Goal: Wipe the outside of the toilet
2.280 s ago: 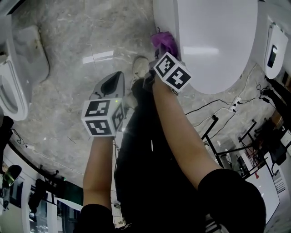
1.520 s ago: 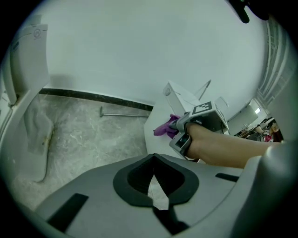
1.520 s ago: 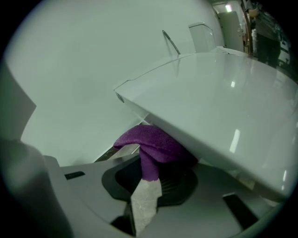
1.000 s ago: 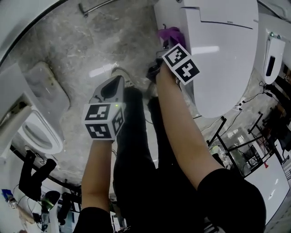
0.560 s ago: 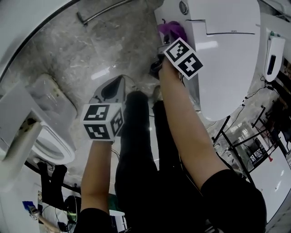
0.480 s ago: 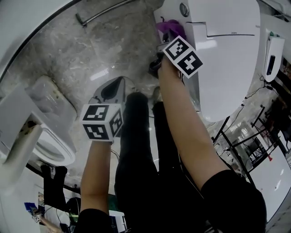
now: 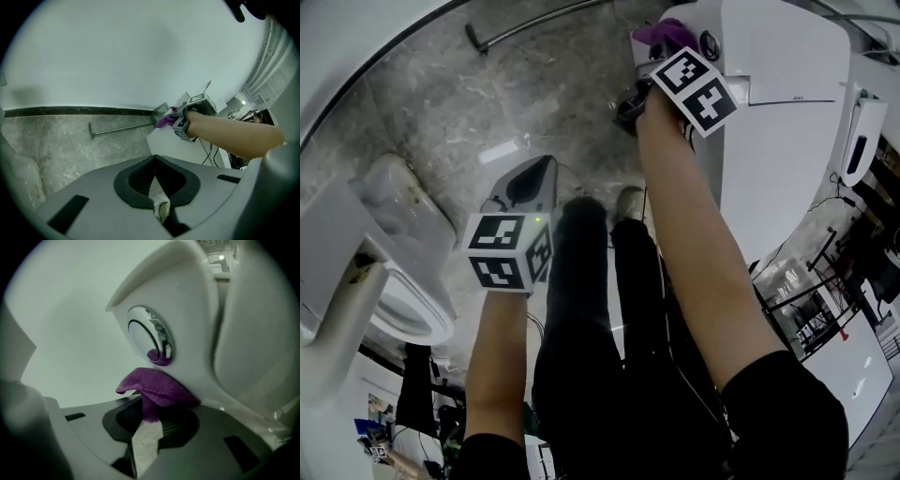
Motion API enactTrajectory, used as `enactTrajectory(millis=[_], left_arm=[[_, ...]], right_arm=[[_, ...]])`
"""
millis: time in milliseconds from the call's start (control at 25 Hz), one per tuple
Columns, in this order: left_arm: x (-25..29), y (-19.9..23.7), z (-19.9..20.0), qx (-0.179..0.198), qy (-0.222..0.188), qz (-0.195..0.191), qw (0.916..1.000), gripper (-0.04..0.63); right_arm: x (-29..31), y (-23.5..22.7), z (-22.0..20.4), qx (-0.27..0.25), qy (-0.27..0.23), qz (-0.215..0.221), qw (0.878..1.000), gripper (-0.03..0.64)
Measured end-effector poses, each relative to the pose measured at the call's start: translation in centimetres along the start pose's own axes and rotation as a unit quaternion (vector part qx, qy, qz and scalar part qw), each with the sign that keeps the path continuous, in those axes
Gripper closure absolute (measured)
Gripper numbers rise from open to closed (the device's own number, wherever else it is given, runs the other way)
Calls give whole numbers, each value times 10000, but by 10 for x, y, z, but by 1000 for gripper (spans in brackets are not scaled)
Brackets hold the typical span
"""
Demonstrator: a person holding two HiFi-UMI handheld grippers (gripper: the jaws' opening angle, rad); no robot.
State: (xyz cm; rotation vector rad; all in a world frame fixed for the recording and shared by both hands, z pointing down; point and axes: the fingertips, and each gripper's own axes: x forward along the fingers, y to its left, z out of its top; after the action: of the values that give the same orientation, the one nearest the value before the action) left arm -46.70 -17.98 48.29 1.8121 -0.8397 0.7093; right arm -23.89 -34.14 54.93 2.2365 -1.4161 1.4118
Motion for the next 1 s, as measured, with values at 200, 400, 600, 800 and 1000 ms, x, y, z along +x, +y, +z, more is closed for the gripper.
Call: enactTrajectory(millis=[200, 400, 600, 800, 1000], left_arm=[[-5, 15, 15, 61, -117, 59, 9999, 588], [-10, 16, 11, 109, -40, 29, 9999, 588], [-8, 17, 11, -163, -172, -18, 9997, 588], [-15, -3, 22, -231, -387, 11, 9990, 588], [-39, -23, 39, -101, -782, 227, 9966, 588]], right_arm=[[16, 15, 11, 929, -185, 229, 9952, 540], [20, 20, 20, 1227, -487, 345, 9906, 540], [10, 53, 33, 76, -731, 774, 9943, 540], [-35, 77, 15, -216, -568, 1587, 9855, 540], [-105, 81, 14, -1457, -736, 2074, 9645, 540]])
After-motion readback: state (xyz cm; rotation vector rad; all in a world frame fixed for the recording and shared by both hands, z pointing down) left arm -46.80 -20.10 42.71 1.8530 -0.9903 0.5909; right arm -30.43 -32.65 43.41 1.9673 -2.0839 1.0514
